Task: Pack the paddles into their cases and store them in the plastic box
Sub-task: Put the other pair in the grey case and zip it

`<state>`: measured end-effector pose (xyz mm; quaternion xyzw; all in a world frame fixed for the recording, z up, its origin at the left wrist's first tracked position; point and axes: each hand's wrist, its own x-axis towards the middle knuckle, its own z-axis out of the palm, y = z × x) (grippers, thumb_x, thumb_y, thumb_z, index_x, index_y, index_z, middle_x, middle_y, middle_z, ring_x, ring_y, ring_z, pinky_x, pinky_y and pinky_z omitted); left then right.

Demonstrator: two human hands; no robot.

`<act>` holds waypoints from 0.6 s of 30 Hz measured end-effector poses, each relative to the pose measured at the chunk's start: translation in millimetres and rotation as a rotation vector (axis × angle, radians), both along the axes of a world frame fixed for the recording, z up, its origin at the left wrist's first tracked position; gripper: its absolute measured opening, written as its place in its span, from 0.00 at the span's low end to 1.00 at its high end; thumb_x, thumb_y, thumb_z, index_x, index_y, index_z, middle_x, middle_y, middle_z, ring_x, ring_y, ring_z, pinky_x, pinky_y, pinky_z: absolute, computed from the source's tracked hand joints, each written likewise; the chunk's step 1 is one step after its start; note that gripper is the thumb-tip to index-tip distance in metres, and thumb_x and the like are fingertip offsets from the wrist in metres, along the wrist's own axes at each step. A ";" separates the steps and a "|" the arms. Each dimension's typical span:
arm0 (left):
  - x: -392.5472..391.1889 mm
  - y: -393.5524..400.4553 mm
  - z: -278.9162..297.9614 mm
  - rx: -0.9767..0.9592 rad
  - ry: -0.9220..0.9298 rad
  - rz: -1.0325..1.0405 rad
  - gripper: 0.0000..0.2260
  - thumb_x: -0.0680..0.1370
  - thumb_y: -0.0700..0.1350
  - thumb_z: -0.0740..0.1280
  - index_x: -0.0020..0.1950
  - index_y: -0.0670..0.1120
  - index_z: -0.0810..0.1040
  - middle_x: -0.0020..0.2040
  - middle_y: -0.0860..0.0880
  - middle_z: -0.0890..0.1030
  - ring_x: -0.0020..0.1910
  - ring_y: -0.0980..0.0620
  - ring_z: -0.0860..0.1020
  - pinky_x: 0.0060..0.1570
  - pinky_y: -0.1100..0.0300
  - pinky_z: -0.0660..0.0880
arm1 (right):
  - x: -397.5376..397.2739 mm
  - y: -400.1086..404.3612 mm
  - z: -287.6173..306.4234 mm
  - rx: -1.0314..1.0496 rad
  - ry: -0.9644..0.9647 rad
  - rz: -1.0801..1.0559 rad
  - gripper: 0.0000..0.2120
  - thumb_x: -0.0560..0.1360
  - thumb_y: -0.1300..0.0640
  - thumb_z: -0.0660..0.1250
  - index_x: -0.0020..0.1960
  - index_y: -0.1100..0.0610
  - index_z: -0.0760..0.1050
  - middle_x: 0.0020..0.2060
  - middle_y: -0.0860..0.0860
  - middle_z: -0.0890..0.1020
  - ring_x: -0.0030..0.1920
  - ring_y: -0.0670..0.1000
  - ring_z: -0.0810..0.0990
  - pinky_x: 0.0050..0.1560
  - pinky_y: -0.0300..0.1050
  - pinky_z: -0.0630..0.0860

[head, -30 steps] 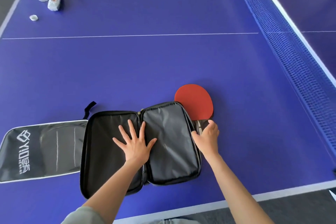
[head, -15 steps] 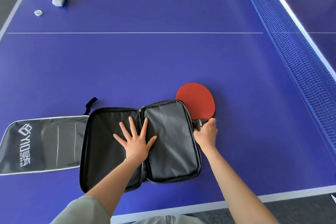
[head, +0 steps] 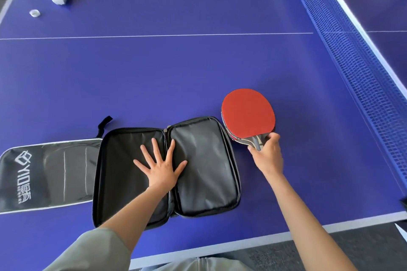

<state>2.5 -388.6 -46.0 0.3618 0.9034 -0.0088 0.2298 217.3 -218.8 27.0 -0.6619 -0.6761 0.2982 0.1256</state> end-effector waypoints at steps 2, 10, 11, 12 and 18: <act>-0.6 -1.0 -1.7 0.025 -0.007 -0.001 0.34 0.73 0.71 0.47 0.68 0.65 0.27 0.76 0.45 0.31 0.71 0.35 0.28 0.64 0.28 0.36 | 13.9 3.4 13.9 0.023 0.074 -0.035 0.22 0.70 0.57 0.72 0.55 0.56 0.61 0.48 0.47 0.74 0.45 0.56 0.79 0.37 0.51 0.75; -0.7 6.0 1.8 0.040 -0.007 -0.036 0.34 0.74 0.70 0.49 0.73 0.64 0.34 0.76 0.45 0.33 0.72 0.35 0.30 0.65 0.29 0.37 | -4.2 -34.5 33.1 -0.091 0.415 -0.146 0.22 0.68 0.60 0.74 0.52 0.54 0.62 0.44 0.46 0.74 0.28 0.47 0.81 0.25 0.35 0.74; -0.2 8.9 4.5 0.042 -0.006 -0.042 0.34 0.74 0.70 0.49 0.73 0.63 0.34 0.77 0.45 0.34 0.72 0.35 0.31 0.66 0.30 0.38 | -13.4 -45.0 30.5 -0.110 0.409 -0.135 0.23 0.68 0.60 0.74 0.53 0.55 0.62 0.44 0.47 0.74 0.30 0.49 0.81 0.26 0.37 0.76; 0.8 11.0 7.9 0.060 -0.007 -0.033 0.34 0.75 0.69 0.50 0.74 0.62 0.35 0.77 0.46 0.35 0.74 0.36 0.33 0.67 0.31 0.39 | -22.5 -55.9 27.4 -0.132 0.393 -0.120 0.23 0.68 0.59 0.74 0.53 0.55 0.62 0.45 0.47 0.73 0.33 0.52 0.82 0.29 0.42 0.79; -7.0 -11.6 11.3 0.294 -0.034 -0.066 0.27 0.80 0.58 0.53 0.77 0.57 0.48 0.79 0.48 0.48 0.77 0.47 0.45 0.71 0.50 0.49 | -57.7 -113.1 -1.8 -0.137 0.135 -0.022 0.26 0.70 0.54 0.72 0.59 0.56 0.61 0.55 0.50 0.76 0.52 0.58 0.80 0.46 0.51 0.76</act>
